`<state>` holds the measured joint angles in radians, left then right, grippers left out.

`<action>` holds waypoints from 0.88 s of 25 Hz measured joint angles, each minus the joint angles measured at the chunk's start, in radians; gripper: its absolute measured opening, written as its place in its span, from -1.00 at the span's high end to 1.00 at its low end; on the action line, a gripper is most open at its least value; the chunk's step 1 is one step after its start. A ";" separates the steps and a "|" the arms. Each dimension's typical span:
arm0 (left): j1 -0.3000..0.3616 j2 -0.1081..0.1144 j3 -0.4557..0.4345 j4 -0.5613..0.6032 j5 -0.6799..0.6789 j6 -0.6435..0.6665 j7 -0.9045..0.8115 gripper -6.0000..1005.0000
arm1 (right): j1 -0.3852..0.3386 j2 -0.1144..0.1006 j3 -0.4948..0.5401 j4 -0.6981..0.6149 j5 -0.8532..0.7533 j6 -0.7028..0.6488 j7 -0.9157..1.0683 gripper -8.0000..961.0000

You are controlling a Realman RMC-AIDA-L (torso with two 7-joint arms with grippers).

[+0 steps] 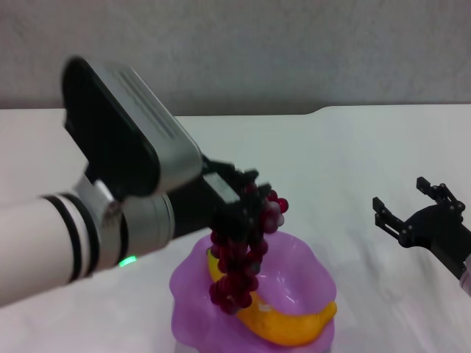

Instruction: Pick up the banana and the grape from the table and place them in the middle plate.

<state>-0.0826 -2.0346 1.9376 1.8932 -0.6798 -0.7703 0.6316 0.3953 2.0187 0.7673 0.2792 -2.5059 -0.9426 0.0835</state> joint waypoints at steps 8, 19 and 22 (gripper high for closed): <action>-0.044 -0.002 0.067 -0.160 -0.019 0.087 0.014 0.54 | 0.003 0.000 -0.002 0.000 0.001 0.001 0.000 -0.85; -0.047 -0.001 0.077 -0.230 -0.020 0.180 0.017 0.34 | 0.006 0.000 -0.002 0.000 0.001 0.002 0.001 -0.86; -0.023 0.000 0.076 -0.221 -0.020 0.240 0.017 0.10 | 0.006 0.000 -0.002 0.001 0.001 0.002 0.001 -0.86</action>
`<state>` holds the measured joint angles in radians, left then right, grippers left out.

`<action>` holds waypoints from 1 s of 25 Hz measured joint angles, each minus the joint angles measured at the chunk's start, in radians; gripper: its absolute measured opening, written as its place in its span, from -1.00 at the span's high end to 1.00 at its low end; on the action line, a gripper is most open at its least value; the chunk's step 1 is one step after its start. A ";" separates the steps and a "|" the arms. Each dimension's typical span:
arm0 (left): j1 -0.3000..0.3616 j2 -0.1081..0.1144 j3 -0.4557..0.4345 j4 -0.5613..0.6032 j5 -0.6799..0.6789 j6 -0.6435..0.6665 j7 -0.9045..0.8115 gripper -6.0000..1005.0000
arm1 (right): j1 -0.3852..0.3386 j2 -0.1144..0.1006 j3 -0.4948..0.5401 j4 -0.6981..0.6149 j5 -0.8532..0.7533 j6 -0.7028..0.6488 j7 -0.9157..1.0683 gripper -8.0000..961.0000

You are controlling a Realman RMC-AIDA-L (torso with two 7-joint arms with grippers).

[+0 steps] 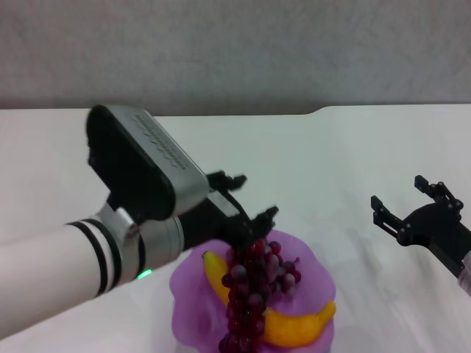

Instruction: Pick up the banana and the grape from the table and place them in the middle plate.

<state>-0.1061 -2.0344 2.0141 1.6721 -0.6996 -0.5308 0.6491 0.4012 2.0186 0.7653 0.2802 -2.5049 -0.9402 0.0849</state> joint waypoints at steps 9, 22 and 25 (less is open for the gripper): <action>0.101 -0.001 0.024 -0.142 -0.026 0.441 0.055 -0.53 | -0.001 0.000 -0.002 0.002 0.000 0.000 0.000 -0.86; 0.004 -0.001 0.114 -0.651 -0.149 1.147 -0.153 -0.54 | -0.001 0.000 0.002 0.009 0.000 -0.008 0.000 -0.86; -0.061 0.001 0.142 -0.827 -0.096 1.247 -0.436 -0.54 | -0.002 0.000 0.004 0.012 0.000 -0.012 -0.001 -0.86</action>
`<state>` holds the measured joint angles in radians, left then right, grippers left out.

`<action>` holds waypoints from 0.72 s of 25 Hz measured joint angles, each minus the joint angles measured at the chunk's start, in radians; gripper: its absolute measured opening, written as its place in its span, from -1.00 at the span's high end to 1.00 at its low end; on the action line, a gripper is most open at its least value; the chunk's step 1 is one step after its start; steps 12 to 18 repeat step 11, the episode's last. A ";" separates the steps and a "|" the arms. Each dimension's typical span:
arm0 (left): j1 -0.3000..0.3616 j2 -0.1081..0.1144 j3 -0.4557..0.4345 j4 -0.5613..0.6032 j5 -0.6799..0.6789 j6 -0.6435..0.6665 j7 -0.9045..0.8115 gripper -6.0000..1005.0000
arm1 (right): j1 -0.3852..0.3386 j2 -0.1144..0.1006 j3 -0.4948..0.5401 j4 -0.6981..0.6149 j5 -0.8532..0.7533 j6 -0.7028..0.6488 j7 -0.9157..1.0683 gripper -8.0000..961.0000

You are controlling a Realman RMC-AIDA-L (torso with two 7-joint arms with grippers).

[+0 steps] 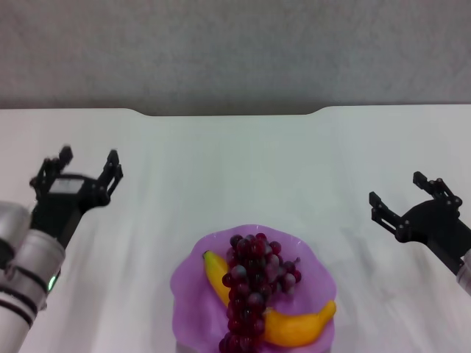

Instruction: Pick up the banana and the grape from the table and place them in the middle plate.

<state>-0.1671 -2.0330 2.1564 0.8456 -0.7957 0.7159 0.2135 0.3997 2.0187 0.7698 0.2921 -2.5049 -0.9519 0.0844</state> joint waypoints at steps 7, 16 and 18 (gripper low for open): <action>-0.116 -0.006 0.063 -0.332 0.120 0.278 -0.412 -0.55 | 0.001 0.000 -0.003 0.011 0.001 -0.001 0.000 -0.86; -0.127 -0.008 0.054 -0.366 0.115 0.287 -0.404 -0.55 | 0.004 0.000 -0.004 0.012 0.001 -0.002 0.000 -0.86; -0.127 -0.008 0.054 -0.366 0.115 0.287 -0.404 -0.55 | 0.004 0.000 -0.004 0.012 0.001 -0.002 0.000 -0.86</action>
